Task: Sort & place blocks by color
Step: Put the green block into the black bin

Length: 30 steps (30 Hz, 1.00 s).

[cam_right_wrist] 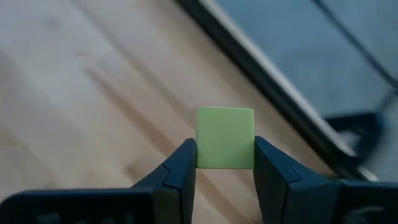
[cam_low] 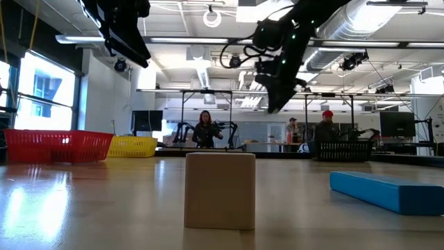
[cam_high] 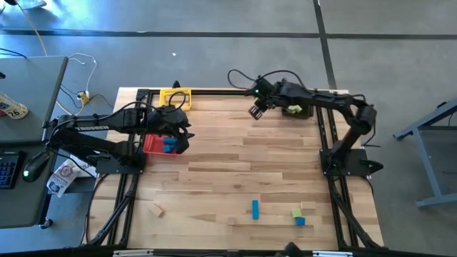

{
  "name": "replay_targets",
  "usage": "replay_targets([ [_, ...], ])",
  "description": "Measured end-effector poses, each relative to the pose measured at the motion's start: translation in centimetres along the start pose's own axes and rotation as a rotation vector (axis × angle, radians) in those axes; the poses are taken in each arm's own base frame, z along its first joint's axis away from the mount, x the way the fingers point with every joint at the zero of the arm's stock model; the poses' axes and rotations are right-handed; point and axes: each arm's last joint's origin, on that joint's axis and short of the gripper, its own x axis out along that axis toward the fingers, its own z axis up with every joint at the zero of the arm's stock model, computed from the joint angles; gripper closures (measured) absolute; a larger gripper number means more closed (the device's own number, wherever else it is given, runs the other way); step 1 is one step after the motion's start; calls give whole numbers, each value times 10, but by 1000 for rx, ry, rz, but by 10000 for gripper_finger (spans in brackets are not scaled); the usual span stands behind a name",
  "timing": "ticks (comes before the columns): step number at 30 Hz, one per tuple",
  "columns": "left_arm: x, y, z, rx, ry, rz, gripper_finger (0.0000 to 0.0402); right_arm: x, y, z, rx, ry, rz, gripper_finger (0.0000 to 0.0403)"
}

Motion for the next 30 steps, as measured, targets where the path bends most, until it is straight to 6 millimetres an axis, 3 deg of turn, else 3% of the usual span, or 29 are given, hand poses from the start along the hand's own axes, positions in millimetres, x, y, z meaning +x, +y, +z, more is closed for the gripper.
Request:
replay_targets([
  [6,0,0,0,0,0,-1,206,-32,-19,-15,96,53,-192,305],
  [10,0,0,0,1,1,-1,206,-40,-26,-28,151,138,-300,305],
  [16,0,0,-2,19,22,1,206,-36,-35,-37,202,249,-365,305],
  [25,0,-1,-6,14,69,-69,206,-29,-59,-39,322,339,-290,305],
  [30,0,-1,-6,15,69,-69,206,-14,-76,-44,348,469,-281,305],
])
